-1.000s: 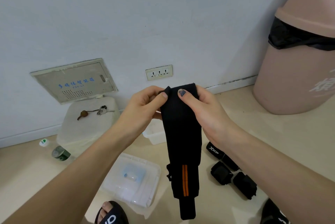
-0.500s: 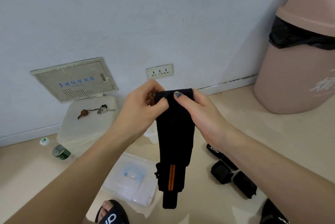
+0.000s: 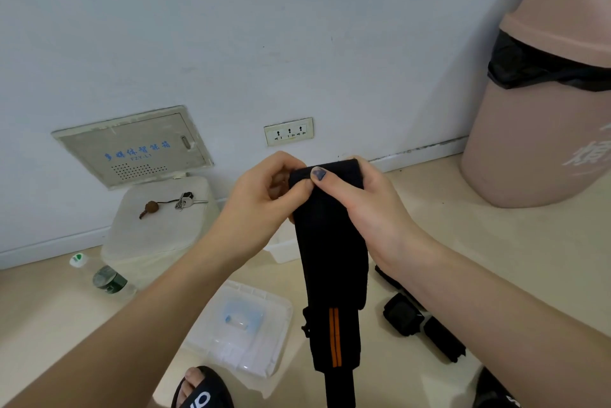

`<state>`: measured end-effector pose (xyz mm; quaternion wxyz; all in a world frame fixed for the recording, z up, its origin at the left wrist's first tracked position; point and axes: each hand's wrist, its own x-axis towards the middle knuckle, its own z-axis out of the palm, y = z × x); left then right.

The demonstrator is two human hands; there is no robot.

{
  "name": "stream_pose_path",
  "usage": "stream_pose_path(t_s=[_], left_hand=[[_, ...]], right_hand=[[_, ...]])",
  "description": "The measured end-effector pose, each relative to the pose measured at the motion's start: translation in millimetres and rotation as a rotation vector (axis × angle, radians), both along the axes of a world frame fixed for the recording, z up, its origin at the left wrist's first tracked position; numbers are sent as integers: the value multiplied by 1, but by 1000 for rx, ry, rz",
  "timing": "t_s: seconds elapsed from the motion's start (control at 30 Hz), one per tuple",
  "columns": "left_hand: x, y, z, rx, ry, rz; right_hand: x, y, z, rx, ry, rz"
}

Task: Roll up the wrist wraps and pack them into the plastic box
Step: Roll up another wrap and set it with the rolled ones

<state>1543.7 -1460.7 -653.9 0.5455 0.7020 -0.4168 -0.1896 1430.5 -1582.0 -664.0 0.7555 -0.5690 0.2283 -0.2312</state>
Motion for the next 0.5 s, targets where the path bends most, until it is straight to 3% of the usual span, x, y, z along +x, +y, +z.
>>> stream_pose_path(t_s=[0.17,0.5], left_hand=[[-3,-4,0,-9,231,-47],[-4,-3,3,-50,123,4]], right_hand=[[0,0,-1,1,-37,-28],[1,-4,-3,-46,70,48]])
